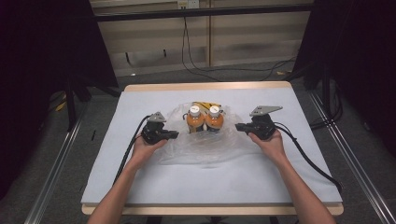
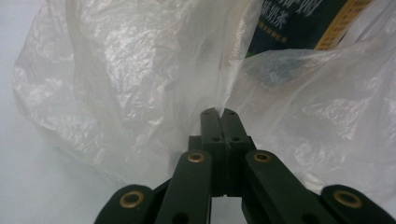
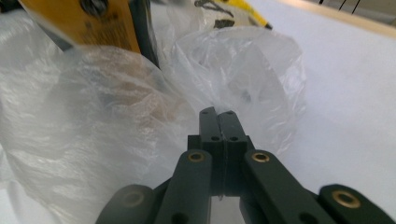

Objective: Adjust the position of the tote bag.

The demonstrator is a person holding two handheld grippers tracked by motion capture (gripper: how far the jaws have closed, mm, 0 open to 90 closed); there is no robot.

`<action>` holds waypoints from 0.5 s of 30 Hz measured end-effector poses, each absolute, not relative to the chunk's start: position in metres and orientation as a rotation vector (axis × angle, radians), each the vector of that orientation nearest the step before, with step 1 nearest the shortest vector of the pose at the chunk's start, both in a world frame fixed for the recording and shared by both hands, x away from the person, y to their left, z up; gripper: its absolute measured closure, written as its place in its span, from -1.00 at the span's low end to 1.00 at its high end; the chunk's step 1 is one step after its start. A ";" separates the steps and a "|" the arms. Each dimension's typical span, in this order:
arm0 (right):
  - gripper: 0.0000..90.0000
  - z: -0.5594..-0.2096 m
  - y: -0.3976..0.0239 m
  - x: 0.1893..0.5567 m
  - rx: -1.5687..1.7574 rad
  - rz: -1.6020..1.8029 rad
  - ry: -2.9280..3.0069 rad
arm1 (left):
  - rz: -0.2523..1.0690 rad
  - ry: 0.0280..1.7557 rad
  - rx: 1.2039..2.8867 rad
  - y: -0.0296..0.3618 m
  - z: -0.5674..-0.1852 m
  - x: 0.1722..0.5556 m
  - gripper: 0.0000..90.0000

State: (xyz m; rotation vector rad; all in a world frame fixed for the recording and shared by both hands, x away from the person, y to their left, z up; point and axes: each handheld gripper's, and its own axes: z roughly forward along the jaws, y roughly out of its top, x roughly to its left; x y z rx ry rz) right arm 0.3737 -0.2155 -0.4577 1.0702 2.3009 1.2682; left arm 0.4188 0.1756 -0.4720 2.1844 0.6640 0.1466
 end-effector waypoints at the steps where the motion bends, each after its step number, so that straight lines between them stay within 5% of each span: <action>1: 1.00 -0.458 -0.216 0.374 1.070 1.268 2.301 | 0.152 0.672 2.196 0.176 -0.474 0.419 1.00; 15: 1.00 -0.485 -0.208 0.392 1.105 1.072 2.373 | 0.199 0.720 2.226 0.173 -0.485 0.430 1.00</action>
